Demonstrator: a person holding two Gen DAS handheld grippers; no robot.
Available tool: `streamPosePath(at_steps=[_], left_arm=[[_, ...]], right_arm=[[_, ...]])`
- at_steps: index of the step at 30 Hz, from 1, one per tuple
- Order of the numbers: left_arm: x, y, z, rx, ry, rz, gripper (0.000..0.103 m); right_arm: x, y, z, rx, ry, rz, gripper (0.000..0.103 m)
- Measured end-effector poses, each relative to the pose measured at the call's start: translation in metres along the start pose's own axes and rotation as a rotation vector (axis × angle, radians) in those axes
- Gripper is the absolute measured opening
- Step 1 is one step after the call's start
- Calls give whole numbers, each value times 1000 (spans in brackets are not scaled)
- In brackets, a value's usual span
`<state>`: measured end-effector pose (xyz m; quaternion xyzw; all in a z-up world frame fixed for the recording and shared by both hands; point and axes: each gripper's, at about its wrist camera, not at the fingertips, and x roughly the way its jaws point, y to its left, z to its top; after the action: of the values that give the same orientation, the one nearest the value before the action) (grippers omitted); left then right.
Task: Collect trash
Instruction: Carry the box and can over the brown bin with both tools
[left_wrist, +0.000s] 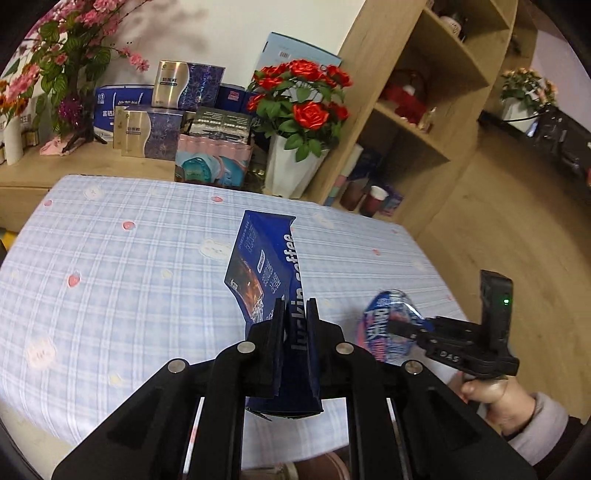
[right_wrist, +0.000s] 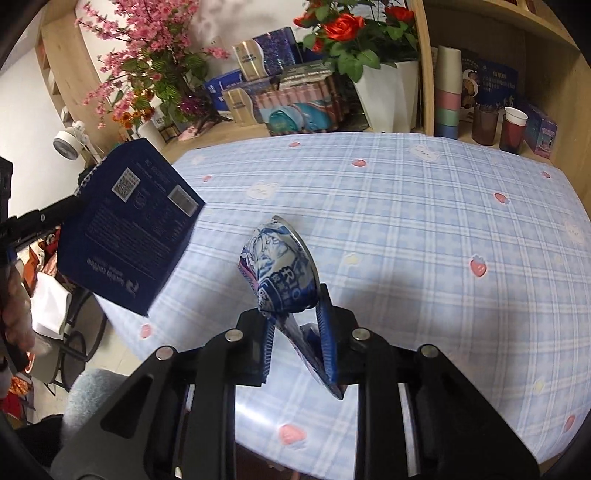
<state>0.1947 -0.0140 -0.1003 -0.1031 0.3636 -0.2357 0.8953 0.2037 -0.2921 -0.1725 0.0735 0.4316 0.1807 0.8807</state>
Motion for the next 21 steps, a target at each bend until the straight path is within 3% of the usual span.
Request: streamPosePath(at_steps=[10,21], left_arm=[[-49,-24,-44,0,-11,-47,11],[-101,-50,-92,56,-28,-39,11]], right_arm=[[-41,47,-34,-24,-33,10,25],[-90,86,-74,-47,-83,11,25]])
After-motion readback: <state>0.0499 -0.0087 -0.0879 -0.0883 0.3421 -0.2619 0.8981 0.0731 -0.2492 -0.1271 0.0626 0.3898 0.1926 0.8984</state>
